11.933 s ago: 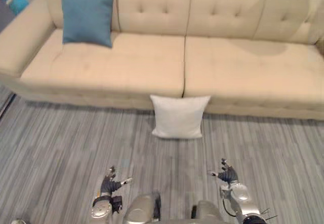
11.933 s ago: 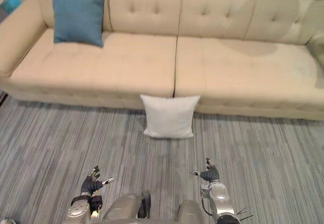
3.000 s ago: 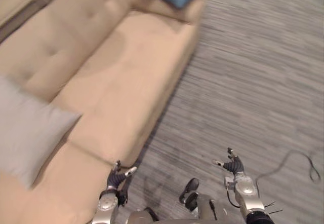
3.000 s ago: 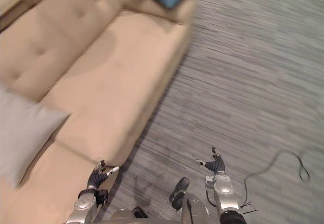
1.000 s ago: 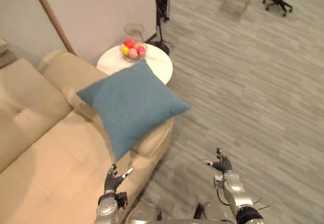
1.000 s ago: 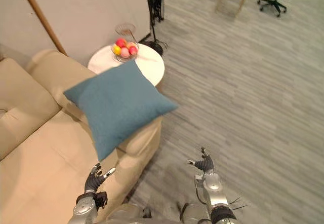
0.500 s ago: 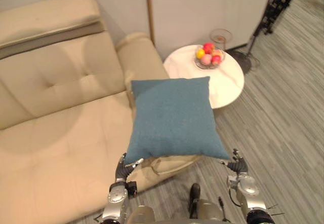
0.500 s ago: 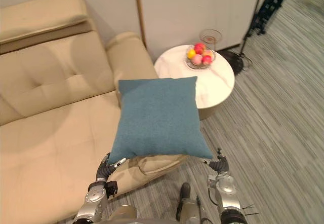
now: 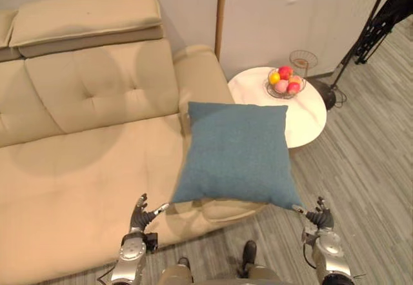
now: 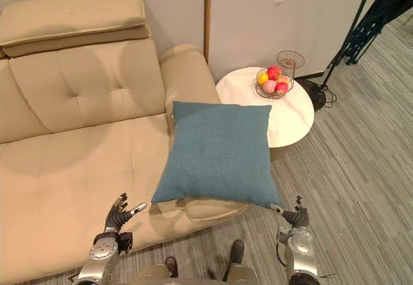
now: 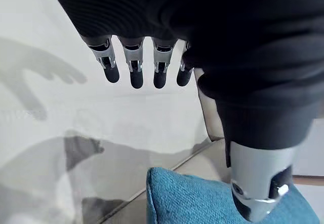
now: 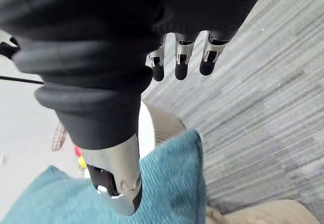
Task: Pick up cushions and gather them together orderly.
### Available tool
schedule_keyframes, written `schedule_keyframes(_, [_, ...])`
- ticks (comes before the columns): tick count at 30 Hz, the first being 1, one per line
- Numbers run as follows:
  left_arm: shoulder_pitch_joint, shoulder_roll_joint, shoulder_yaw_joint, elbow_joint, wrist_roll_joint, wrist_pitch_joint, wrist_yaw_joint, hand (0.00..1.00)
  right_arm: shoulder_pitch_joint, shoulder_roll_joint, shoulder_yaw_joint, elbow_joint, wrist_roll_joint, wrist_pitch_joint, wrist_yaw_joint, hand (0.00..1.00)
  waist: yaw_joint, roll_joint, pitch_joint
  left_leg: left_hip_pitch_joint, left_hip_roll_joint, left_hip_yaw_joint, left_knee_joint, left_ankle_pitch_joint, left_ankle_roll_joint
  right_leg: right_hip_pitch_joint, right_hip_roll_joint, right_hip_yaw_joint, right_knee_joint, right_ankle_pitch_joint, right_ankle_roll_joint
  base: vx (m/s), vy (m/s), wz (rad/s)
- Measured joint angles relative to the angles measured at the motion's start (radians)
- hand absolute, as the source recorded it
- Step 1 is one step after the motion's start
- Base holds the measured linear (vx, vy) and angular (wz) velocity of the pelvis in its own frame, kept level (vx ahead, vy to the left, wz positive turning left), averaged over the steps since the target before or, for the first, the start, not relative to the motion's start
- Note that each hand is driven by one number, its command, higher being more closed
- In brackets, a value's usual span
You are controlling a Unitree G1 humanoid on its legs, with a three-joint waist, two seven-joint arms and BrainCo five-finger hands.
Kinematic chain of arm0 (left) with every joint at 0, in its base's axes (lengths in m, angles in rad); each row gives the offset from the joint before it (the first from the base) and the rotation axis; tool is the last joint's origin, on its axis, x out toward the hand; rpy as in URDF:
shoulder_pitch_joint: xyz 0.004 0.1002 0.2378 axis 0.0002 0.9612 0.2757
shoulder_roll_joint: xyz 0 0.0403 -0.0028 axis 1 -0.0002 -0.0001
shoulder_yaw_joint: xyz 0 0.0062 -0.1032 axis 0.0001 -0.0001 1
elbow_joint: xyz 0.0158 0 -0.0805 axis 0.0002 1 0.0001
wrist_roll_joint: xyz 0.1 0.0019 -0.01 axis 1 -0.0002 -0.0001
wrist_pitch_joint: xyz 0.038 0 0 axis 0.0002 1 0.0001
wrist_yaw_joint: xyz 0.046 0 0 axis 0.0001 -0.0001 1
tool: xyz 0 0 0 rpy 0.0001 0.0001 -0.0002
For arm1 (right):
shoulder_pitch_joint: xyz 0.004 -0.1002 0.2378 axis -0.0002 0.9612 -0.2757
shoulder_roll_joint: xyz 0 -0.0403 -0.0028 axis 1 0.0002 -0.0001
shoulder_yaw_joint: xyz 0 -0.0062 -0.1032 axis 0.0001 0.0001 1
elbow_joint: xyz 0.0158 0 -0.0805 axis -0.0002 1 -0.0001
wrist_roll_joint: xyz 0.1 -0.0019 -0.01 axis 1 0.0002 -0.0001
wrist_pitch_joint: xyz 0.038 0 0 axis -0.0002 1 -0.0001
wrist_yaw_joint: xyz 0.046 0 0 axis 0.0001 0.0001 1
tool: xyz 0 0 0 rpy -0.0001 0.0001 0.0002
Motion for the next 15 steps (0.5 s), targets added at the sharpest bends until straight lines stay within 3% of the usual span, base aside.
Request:
schedule_keyframes(10, [-0.153,0.030,0.004,0.000,-0.003,-0.003,0.022,0.00,-0.162,-0.098,0.024,-0.037,-0.009,0.003,-0.006,0.00,-0.013,0.011,0.005,-0.030,0.007,0.039,-0.051,0.023,-0.011,-0.072,0.021,0.031,-0.033,0.031,-0.008,-0.01,-0.043,-0.14])
schedule_keyframes(11, [-0.175,0.030,-0.006,0.002,-0.003,-0.003,0.023,0.00,-0.195,-0.107,0.049,-0.034,-0.008,0.004,-0.009,0.00,-0.025,0.015,0.010,-0.044,0.006,0.040,-0.051,0.024,-0.010,-0.087,0.020,0.031,-0.033,0.033,-0.009,0.00,0.000,0.00])
schedule_keyframes(15, [-0.306,0.030,-0.064,0.027,-0.006,-0.003,0.027,0.00,-0.332,-0.108,0.161,0.027,-0.006,0.010,-0.009,0.00,-0.026,0.032,0.052,-0.071,0.005,0.043,-0.051,0.024,-0.010,-0.110,0.020,0.034,-0.048,0.054,-0.019,0.03,-0.009,-0.06])
